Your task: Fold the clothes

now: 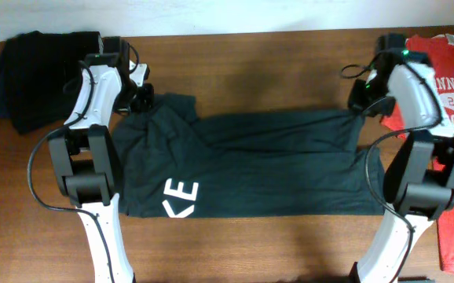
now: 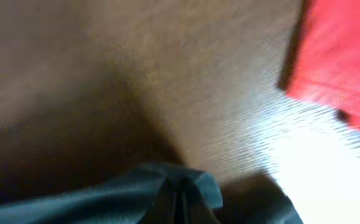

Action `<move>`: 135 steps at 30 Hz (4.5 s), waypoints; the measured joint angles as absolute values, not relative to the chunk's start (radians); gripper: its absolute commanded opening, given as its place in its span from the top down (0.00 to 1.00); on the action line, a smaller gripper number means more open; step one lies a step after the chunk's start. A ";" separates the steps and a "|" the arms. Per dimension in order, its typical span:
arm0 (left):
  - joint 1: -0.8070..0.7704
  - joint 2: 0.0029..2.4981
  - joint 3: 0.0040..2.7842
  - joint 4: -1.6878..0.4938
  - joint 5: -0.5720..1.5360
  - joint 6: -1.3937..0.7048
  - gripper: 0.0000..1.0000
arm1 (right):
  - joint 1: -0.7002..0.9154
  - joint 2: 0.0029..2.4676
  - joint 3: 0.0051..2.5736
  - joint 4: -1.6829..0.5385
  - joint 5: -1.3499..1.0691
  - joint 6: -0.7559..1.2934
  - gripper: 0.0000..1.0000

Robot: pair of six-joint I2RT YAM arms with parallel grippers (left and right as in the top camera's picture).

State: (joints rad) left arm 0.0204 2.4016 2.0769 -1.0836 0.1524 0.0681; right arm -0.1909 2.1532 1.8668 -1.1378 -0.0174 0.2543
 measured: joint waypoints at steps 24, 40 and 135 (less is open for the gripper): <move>0.154 2.258 2.142 -1.687 0.193 0.049 1.00 | -0.384 2.154 1.955 -1.567 -0.080 0.262 0.96; 0.030 2.101 1.967 -1.688 0.192 0.048 1.00 | -0.381 2.096 1.949 -1.693 0.023 0.261 0.96; 0.287 2.052 2.024 -1.503 0.001 -0.237 0.01 | -0.211 1.871 1.119 -0.994 -0.331 0.176 0.01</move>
